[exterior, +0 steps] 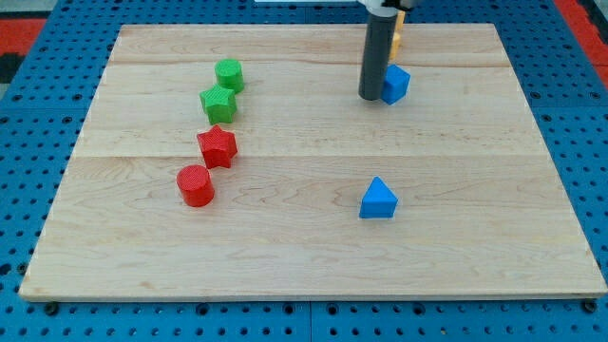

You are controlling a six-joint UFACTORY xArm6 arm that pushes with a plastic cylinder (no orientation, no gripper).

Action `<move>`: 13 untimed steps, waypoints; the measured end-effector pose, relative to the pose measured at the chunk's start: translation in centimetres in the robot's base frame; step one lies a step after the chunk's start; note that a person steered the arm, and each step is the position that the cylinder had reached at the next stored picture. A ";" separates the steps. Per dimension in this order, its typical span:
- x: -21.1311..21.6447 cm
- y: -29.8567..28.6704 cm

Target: Drag the blue triangle to the bottom left of the blue cube

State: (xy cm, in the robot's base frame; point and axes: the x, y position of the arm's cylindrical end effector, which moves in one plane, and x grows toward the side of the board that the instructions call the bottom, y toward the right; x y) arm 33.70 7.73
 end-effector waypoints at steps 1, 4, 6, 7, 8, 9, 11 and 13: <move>-0.8 -1.0; 1.6 -1.7; 15.8 7.3; 24.6 7.8; 26.1 1.6; 22.7 -1.6; 14.7 2.3; 6.9 2.4</move>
State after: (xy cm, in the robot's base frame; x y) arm 40.57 10.17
